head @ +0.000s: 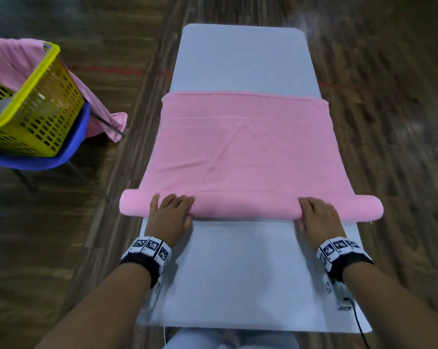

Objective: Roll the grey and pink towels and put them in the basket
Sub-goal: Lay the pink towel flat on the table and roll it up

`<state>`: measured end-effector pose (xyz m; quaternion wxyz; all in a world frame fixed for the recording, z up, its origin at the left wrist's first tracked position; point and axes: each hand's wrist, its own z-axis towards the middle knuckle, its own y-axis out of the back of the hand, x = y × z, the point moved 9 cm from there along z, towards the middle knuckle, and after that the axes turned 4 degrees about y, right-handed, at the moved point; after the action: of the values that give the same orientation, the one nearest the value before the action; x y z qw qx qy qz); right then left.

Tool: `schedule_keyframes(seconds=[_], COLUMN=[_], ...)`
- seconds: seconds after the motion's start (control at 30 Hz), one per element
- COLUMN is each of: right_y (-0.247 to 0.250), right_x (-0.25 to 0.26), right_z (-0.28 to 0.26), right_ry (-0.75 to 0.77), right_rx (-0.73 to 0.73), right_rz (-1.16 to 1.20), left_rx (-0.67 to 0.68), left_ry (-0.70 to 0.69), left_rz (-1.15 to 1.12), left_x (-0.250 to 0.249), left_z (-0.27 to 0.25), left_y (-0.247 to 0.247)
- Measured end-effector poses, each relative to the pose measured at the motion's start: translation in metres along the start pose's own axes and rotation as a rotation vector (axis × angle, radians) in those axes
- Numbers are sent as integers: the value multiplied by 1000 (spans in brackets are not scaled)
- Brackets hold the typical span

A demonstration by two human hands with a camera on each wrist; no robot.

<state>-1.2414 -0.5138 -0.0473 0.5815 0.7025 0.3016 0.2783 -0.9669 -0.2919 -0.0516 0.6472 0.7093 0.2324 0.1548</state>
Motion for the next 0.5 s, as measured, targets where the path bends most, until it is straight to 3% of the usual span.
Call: schedule_keyframes(seconds=[0.2, 0.27, 0.37, 0.4, 0.5], right_y=[9, 23, 39, 36, 5], right_x=[-11, -13, -5, 1, 11], right_z=[38, 43, 35, 29, 12], right_ry=[-70, -54, 8, 37, 44], right_rx=[257, 172, -113, -140, -28], right_rz=[-61, -88, -73, -53, -2], left_rx=[102, -27, -249, -231, -109], left_ry=[138, 56, -99, -122, -110], left_rz=[-66, -19, 10, -12, -27], left_x=[11, 8, -5, -8, -9], left_z=[35, 37, 19, 9, -12], left_y=[14, 32, 43, 35, 5])
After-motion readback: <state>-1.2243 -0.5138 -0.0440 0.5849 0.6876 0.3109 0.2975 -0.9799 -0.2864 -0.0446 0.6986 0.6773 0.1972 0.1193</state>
